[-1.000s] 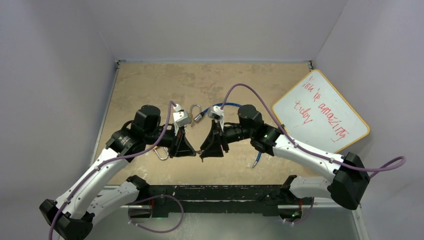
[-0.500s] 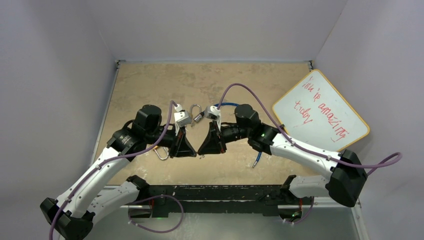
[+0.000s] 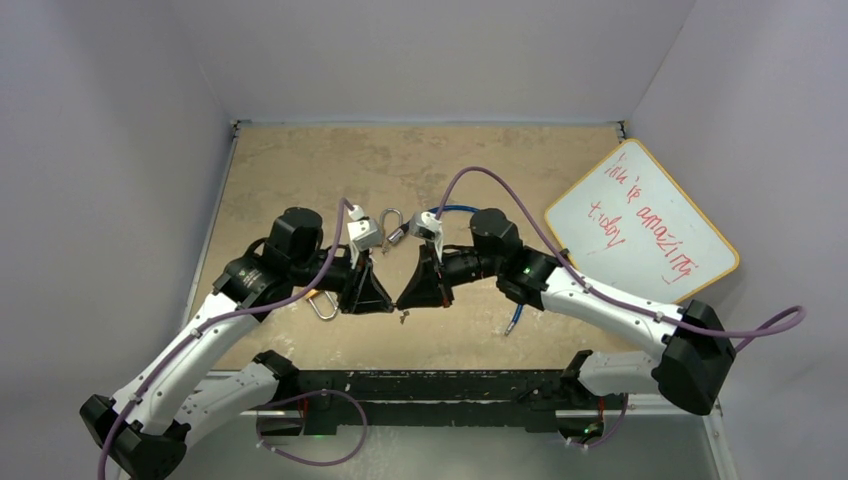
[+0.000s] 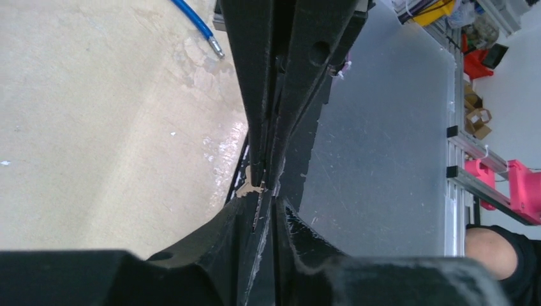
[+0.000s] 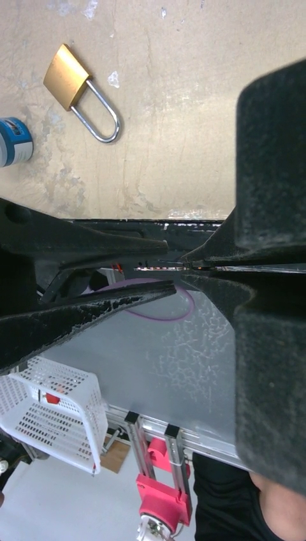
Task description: Unlock with the key
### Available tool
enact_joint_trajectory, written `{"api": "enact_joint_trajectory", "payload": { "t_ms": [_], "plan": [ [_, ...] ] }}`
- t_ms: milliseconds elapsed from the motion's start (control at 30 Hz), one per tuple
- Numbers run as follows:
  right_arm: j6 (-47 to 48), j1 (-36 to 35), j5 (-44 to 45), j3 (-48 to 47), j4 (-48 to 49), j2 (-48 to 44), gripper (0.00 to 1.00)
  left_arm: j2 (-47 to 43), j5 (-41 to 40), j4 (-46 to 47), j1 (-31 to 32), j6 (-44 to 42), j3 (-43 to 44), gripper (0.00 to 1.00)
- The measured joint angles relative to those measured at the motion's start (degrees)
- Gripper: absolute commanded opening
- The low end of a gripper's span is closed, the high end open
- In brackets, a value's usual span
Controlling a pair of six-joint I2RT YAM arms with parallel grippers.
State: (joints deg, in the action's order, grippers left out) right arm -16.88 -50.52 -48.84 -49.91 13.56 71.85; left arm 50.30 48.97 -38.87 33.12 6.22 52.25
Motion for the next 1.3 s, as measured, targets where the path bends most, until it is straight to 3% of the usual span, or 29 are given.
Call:
{"api": "enact_joint_trajectory", "payload": {
  "t_ms": [67, 233, 367, 533, 633, 867, 1033, 1167, 1300],
  "plan": [
    [-0.33, 0.00, 0.83, 0.28, -0.11, -0.28, 0.00, -0.02, -1.29, 0.35, 0.00, 0.26, 0.33, 0.49],
    [-4.15, -0.09, 6.86, 4.76, 2.21, -3.39, 0.00, -1.14, -11.98, 1.55, 0.00, 4.59, 0.92, 0.72],
    [-9.31, -0.09, 13.49, 11.30, 5.62, -6.43, 0.00, -4.20, -28.30, 2.78, 0.00, 13.73, 0.22, 0.75],
    [-16.15, -0.09, 19.89, 18.18, 9.97, -7.21, 0.00, -6.82, -51.01, 2.69, 0.00, 31.61, -6.16, 0.75],
    [-19.45, -0.09, 22.21, 20.11, 11.98, -6.56, 0.00, -2.43, -62.40, 0.90, 0.00, 42.16, -10.38, 0.78],
    [-23.43, -0.09, 22.80, 20.39, 15.23, -3.04, 0.00, 10.97, -79.67, -2.45, -0.22, 55.98, -14.12, 0.87],
    [-24.81, -0.09, 22.51, 20.39, 16.74, -1.22, 0.00, 17.20, -84.13, 0.17, -3.76, 57.68, -14.25, 0.86],
    [-25.11, -0.09, 22.36, 20.37, 16.72, -0.68, 0.00, 22.03, -84.02, 3.54, -7.06, 56.54, -14.25, 0.65],
    [-25.11, -0.09, 22.38, 20.37, 16.70, -0.68, 0.00, 22.80, -80.67, 6.49, -7.23, 53.33, -14.78, 0.58]
  ]
}}
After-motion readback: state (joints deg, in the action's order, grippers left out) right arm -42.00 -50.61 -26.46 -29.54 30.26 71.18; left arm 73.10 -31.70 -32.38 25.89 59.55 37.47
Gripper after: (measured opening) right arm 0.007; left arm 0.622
